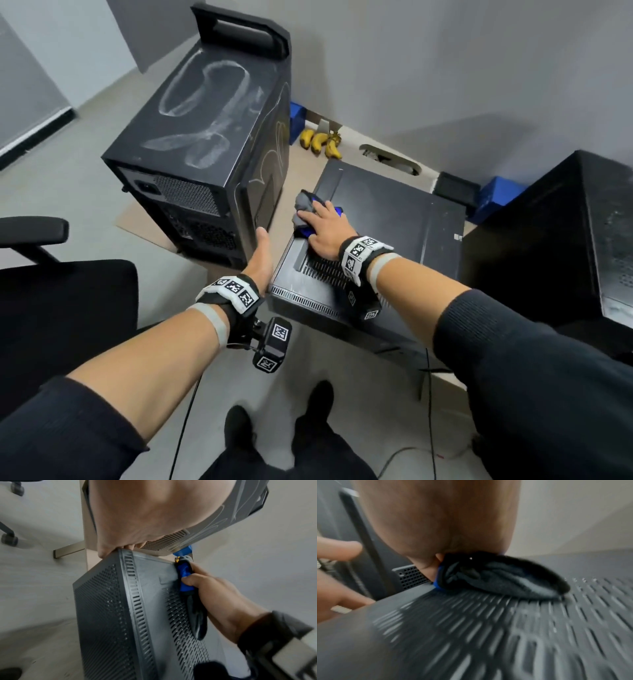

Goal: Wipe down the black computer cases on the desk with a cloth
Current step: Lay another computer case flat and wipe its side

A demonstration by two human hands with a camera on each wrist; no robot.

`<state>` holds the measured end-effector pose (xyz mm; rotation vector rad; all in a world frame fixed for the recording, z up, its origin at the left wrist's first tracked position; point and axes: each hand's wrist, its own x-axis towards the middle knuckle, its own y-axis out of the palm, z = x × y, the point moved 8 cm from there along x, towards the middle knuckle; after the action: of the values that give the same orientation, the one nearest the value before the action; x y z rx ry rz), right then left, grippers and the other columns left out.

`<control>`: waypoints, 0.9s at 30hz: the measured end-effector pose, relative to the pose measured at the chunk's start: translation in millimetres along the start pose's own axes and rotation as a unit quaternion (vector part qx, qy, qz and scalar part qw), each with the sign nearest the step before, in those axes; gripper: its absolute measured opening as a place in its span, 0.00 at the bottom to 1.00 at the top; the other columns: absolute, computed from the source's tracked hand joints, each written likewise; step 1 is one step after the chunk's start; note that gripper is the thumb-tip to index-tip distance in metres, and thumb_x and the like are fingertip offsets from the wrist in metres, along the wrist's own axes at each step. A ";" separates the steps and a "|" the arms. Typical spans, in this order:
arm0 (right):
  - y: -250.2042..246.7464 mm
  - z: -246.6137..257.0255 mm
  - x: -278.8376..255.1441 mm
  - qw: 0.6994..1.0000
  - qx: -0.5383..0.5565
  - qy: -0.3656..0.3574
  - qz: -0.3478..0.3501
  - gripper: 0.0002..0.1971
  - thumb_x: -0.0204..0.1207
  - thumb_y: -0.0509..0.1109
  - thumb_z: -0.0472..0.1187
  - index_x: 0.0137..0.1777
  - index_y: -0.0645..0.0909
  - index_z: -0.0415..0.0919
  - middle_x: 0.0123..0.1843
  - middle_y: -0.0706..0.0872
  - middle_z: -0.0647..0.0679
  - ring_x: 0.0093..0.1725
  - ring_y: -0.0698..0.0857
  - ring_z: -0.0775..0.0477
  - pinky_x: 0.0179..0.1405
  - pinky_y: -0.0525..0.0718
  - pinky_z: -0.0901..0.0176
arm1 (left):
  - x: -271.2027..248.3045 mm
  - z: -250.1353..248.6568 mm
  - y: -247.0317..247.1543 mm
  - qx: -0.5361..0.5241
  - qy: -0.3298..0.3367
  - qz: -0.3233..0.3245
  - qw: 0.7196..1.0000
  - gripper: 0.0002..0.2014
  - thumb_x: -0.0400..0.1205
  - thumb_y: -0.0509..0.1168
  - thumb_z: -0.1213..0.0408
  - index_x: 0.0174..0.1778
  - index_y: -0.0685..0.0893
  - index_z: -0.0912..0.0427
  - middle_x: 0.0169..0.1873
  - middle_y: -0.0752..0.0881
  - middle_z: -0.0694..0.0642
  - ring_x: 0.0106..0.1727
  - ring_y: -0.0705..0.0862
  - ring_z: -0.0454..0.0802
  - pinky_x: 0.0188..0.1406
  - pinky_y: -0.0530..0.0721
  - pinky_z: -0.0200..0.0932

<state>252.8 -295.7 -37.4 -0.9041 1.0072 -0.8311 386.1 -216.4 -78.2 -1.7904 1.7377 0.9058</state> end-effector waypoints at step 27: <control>66.8 -54.7 -229.0 0.986 0.147 0.031 -0.067 0.34 0.67 0.62 0.31 0.75 0.78 0.52 0.87 0.62 0.47 0.88 0.50 0.39 0.83 0.42 0.36 | 5.7 -24.7 74.2 0.542 0.037 -0.165 0.823 0.77 0.58 0.83 0.36 0.87 0.36 0.64 0.87 0.41 0.65 0.88 0.40 0.60 0.86 0.43 0.61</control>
<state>140.4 -78.2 -36.5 -0.7010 0.8552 -1.0956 315.5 -244.0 -58.2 -1.2263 1.4073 -0.3159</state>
